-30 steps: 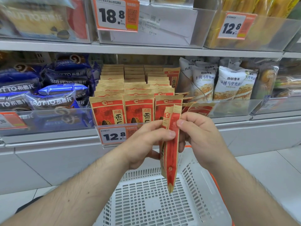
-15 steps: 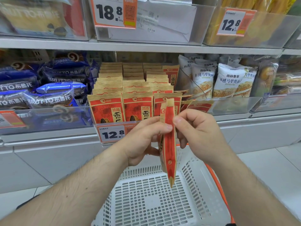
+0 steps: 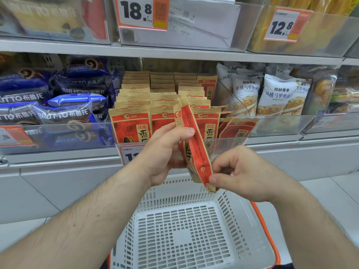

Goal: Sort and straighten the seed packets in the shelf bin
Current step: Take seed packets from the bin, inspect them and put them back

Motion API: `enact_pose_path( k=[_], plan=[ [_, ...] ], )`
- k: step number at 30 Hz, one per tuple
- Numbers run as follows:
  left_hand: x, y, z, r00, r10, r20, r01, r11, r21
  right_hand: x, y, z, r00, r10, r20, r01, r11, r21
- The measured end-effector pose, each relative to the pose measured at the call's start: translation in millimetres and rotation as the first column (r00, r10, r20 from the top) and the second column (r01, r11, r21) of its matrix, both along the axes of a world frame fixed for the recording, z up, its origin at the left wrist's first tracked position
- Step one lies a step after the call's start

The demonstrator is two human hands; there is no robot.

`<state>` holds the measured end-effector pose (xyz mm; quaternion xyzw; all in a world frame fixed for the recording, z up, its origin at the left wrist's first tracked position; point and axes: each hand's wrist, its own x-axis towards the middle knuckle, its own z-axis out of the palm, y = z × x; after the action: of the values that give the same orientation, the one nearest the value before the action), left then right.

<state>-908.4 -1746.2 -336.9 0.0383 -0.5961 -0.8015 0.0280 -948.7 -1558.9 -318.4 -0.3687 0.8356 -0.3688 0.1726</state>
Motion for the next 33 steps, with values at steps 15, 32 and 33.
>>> enact_pose_path(
  k=[15,32,33],
  plan=[
    [7,2,-2,0.977,-0.197,-0.084,0.204,0.976,0.079,-10,-3,-14,0.972,-0.172,0.16,0.19,0.976,-0.105],
    [4,11,-2,0.997,-0.073,-0.005,0.072,0.997,-0.042,-10,-11,-21,0.836,-0.353,0.419,0.488,0.829,-0.273],
    [4,11,-2,0.997,-0.074,-0.002,0.074,0.997,-0.038,-10,-11,-21,0.834,-0.329,0.442,0.478,0.831,-0.284]
  ],
)
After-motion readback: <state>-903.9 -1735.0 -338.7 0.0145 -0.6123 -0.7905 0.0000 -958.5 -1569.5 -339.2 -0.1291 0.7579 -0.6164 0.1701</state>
